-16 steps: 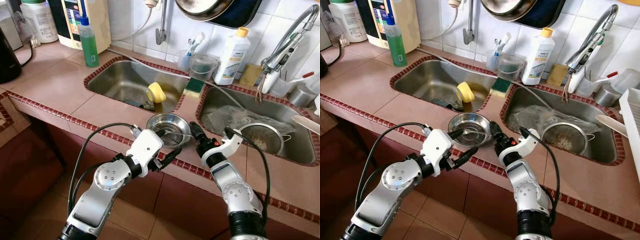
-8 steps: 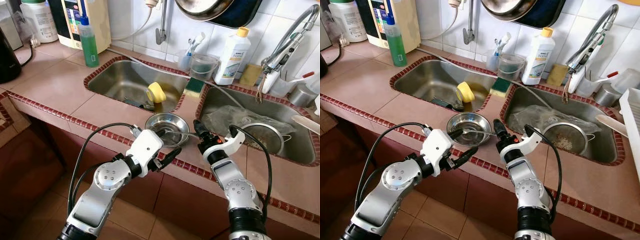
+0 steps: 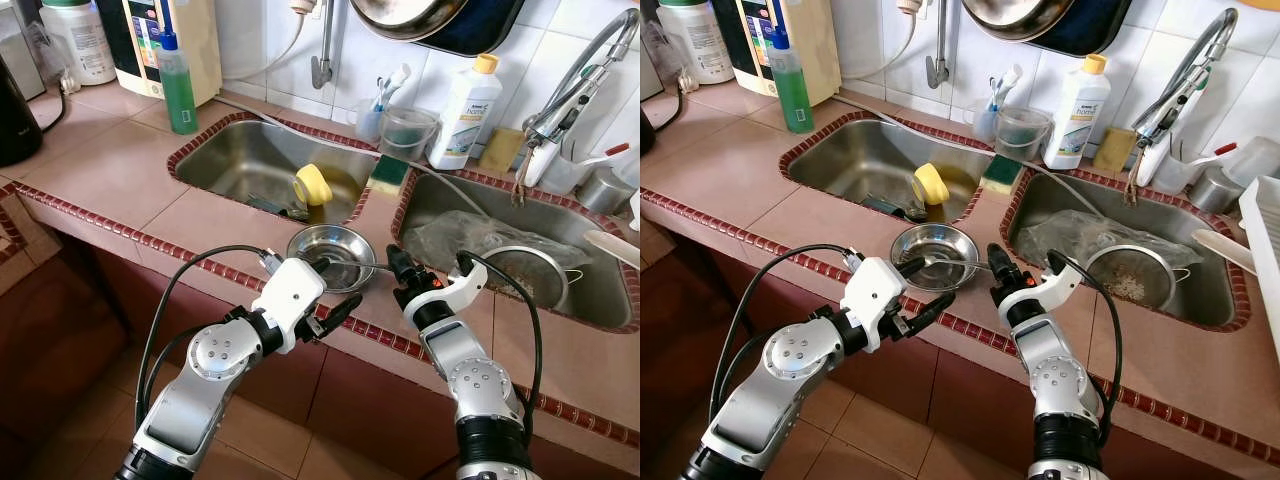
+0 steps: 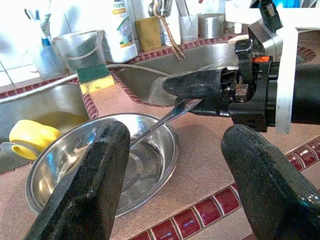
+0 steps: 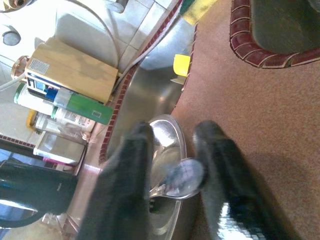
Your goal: Kitchen organization
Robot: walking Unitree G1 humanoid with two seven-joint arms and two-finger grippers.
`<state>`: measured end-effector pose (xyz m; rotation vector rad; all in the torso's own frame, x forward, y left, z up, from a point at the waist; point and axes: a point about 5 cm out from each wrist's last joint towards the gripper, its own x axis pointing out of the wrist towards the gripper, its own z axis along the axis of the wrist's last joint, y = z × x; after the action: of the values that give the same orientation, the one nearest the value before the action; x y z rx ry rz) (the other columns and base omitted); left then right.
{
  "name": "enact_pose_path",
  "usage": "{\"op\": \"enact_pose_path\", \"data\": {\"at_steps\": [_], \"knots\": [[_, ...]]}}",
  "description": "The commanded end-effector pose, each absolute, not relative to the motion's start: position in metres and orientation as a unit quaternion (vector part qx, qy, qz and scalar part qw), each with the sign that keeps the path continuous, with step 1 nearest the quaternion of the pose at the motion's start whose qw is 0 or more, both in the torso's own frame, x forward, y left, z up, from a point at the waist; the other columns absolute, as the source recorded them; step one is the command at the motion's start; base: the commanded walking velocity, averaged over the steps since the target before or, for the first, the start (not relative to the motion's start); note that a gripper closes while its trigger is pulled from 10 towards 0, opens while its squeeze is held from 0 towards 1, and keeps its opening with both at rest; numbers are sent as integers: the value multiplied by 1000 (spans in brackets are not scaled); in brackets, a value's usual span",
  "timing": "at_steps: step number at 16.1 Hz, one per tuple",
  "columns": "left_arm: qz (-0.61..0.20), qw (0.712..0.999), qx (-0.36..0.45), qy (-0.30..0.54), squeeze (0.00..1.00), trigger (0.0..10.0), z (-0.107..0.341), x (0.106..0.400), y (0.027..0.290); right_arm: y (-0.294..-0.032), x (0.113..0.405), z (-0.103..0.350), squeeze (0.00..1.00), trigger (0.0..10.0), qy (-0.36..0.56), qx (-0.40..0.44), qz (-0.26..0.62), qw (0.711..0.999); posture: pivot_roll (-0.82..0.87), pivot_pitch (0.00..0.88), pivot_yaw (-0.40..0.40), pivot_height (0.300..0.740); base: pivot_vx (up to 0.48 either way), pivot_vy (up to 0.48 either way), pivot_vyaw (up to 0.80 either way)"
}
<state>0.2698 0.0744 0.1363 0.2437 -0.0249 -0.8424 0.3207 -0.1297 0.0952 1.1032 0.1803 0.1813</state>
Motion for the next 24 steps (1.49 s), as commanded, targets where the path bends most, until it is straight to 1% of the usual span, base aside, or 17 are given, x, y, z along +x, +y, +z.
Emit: {"op": "enact_pose_path", "data": {"at_steps": [1, 12, 19, 20, 22, 24], "knots": [[-410, 904, 121, -27, 0, 10000, 144, 269, 71, -133, 321, 93, 0, 0, 88, 528, 76, 841, 28, 0, -107, 740, 0, 0, 0], [-414, 902, 118, -25, 0, 10000, 142, 266, 67, -136, 324, 104, 0, 0, 60, 541, 87, 834, 30, 0, -117, 740, 0, 0, 0], [-417, 901, 119, -26, 0, 10000, 141, 266, 66, -141, 324, 129, 0, 0, -11, 589, 135, 797, 31, 0, -115, 740, 0, 0, 0], [-417, 901, 120, -28, 0, 10000, 142, 267, 65, -142, 324, 139, 0, 0, -33, 600, 155, 784, 28, 0, -115, 740, 0, 0, 0], [-415, 901, 120, -29, 0, 10000, 142, 268, 65, -143, 324, 146, 0, 0, -50, 601, 171, 779, 28, 0, -115, 740, 0, 0, 0], [-395, 912, 106, -35, 0, 10000, 146, 274, 70, -147, 324, 153, 0, 0, -69, 592, 183, 782, 27, 0, -113, 740, 0, 0, 0]]}}
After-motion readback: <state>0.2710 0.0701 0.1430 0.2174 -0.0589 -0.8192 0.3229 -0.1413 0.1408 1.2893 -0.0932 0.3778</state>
